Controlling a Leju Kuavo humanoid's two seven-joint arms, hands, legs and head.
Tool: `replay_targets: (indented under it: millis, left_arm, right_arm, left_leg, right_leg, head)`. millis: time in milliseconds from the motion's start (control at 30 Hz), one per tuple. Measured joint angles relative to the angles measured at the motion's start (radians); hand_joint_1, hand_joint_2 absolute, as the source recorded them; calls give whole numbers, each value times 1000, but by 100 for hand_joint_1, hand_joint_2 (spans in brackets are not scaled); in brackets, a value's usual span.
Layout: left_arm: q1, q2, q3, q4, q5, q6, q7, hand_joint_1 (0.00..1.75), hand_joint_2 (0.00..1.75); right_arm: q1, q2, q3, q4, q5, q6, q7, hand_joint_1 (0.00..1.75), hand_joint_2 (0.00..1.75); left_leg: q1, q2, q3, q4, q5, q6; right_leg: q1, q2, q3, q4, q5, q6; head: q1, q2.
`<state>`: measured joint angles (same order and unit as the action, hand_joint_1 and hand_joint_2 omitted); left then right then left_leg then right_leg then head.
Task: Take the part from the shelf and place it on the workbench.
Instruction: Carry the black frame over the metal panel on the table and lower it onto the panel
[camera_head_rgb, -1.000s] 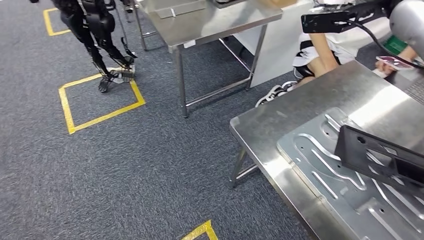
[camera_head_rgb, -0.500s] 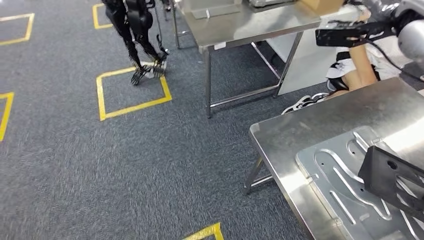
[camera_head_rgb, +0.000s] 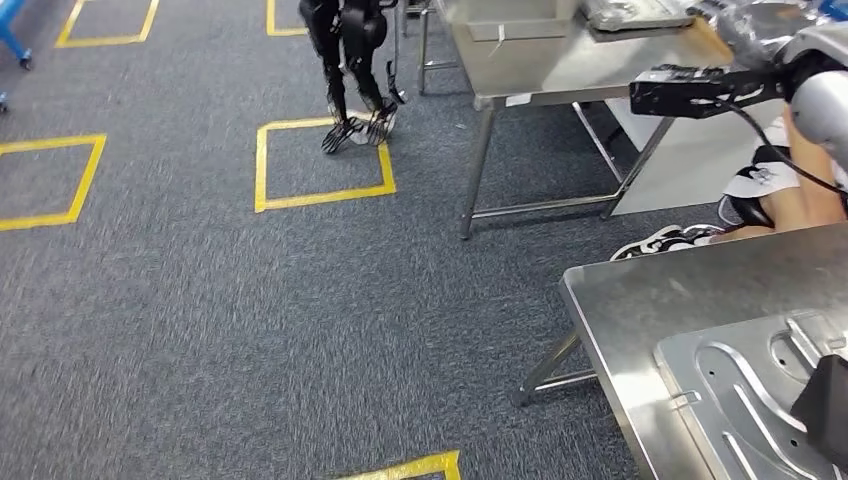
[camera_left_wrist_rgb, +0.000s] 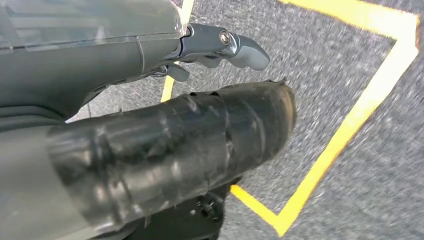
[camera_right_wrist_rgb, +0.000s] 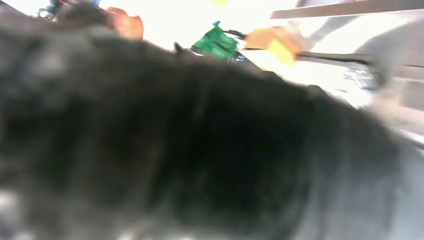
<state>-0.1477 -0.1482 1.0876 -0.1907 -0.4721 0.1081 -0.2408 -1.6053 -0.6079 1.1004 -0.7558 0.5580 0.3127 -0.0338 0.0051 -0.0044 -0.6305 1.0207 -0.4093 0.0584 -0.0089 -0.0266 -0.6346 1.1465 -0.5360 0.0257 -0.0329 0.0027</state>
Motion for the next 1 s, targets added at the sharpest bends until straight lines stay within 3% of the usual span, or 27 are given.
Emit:
replay_targets:
  millis: [67, 100, 133, 167, 233, 300, 367, 400, 433, 467, 533, 600, 633, 667, 700, 767, 833, 900, 933, 1000]
  left_arm:
    - [1, 0, 0, 0, -2, 0, 0, 0, 0]
    - [2, 0, 0, 0, -2, 0, -1, 0, 0]
    - [4, 0, 0, 0, -2, 0, -1, 0, 0]
    - [6, 0, 1, 0, -2, 0, -3, 0, 0]
    - [10, 1, 3, 0, -1, 0, -6, 0, 0]
    - [13, 1, 7, 0, 0, -1, -7, 0, 0]
    - [19, 3, 9, 0, 2, 0, -8, 0, 0]
    - [24, 5, 11, 0, 2, 0, -8, 0, 0]
    - [27, 7, 13, 0, 2, 0, -9, 0, 0]
    - [30, 8, 14, 0, 3, 0, -9, 0, 0]
    - [30, 10, 17, 0, 3, -1, -11, 0, 0]
    - [30, 11, 17, 0, 4, -2, -11, 0, 0]
    - [30, 11, 17, 0, 4, -2, -11, 0, 0]
    - [31, 12, 17, 0, 4, -2, -11, 0, 0]
    - [31, 14, 18, 0, 4, -2, -11, 0, 0]
    - [30, 16, 19, 0, 4, -2, -11, 0, 0]
    - [29, 17, 21, 0, 4, -1, -12, 0, 0]
    - [31, 18, 24, 0, 4, 1, -12, 0, 0]
    - [33, 19, 25, 0, 4, 2, -13, 0, 0]
    - [32, 20, 25, 0, 3, 4, -16, 0, 0]
  right_arm:
    - [22, -19, -2, 0, 0, -6, -4, 0, 0]
    - [35, -26, -4, -1, -1, -10, -5, 0, 0]
    - [49, -33, -6, -3, -2, -15, -6, 0, 0]
    - [63, -41, -10, -10, -5, -22, -6, 0, 0]
    - [91, -61, -26, -37, -12, -38, -4, 0, 0]
    - [119, -85, -47, -70, -18, -49, 0, 0, 0]
    - [144, -102, -63, -97, -19, -53, 4, 0, 0]
    - [155, -109, -71, -110, -19, -55, 4, 0, 0]
    - [166, -115, -79, -121, -20, -57, 4, 0, 0]
    - [176, -122, -87, -131, -20, -59, 3, 0, 0]
    - [194, -136, -103, -143, -21, -62, 2, 0, 0]
    - [208, -148, -115, -150, -21, -63, 1, 0, 0]
    - [215, -153, -121, -154, -21, -63, 1, 0, 0]
    - [222, -155, -125, -158, -21, -63, 1, 0, 0]
    - [229, -157, -130, -162, -21, -64, 1, 0, 0]
    - [235, -163, -141, -170, -21, -64, 1, 0, 0]
    - [239, -171, -154, -176, -20, -65, 0, 0, 0]
    - [248, -176, -164, -182, -16, -66, -3, 0, 0]
    - [254, -178, -168, -185, -14, -66, -5, 0, 0]
    - [264, -191, -179, -190, -13, -66, -10, 0, 0]
  left_leg:
    - [-1, -25, -2, 0, 2, 4]
    - [-2, -38, -2, 1, 3, 4]
    - [-3, -51, -2, 2, 3, 5]
    - [-3, -63, -2, 3, 4, 4]
    - [-3, -86, -4, 6, 5, 1]
    - [1, -108, -13, 9, 9, -7]
    - [6, -133, -20, 6, 15, -21]
    - [6, -132, -23, 8, 13, -26]
    - [3, -114, -30, 22, 1, -30]
    - [0, -85, -44, 55, -21, -33]
    - [-1, -25, -95, 171, -87, -37]
    - [4, -7, -136, 266, -123, -43]
    - [6, -2, -132, 268, -116, -45]
    - [7, 3, -110, 232, -93, -46]
    - [7, 16, -72, 167, -63, -46]
    - [1, 50, -5, 48, -29, -40]
    - [-6, 55, 12, 10, -28, -29]
    - [-5, 32, 12, 6, -23, -17]
    - [-3, 22, 15, 2, -20, -11]
    - [0, 3, 17, -5, -14, -1]
  right_leg:
    - [-2, 22, -61, 123, -50, 4]
    - [-3, 25, -77, 152, -51, 4]
    - [-3, 27, -75, 142, -32, 3]
    - [-3, 33, -55, 94, 3, 0]
    - [-5, 75, 7, -42, 67, -6]
    - [-4, 109, 38, -114, 86, -10]
    - [1, 95, 41, -122, 87, -15]
    - [1, 81, 45, -129, 90, -20]
    - [0, 67, 51, -137, 94, -27]
    - [-1, 53, 55, -146, 98, -33]
    - [1, 24, 59, -152, 101, -39]
    - [3, -5, 58, -151, 100, -40]
    - [4, -18, 58, -150, 99, -39]
    - [3, -31, 58, -148, 97, -38]
    - [3, -43, 58, -145, 94, -35]
    - [7, -65, 56, -135, 87, -27]
    - [11, -86, 55, -130, 81, -17]
    - [10, -98, 60, -127, 76, -8]
    - [7, -84, 58, -117, 65, -4]
    - [-2, -28, 28, -40, 13, 3]
  head:
    - [0, 0]
    - [0, 0]
    - [0, 0]
    - [0, 0]
    - [0, 0]
    - [0, 0]
    - [0, 0]
    - [-1, 0]
    - [-2, 0]
    - [-2, 0]
    - [-4, 0]
    - [-4, 0]
    - [-4, 0]
    - [-4, 0]
    - [-4, 0]
    - [-3, 0]
    - [-3, 0]
    - [-2, 0]
    - [-2, 0]
    - [-2, 0]
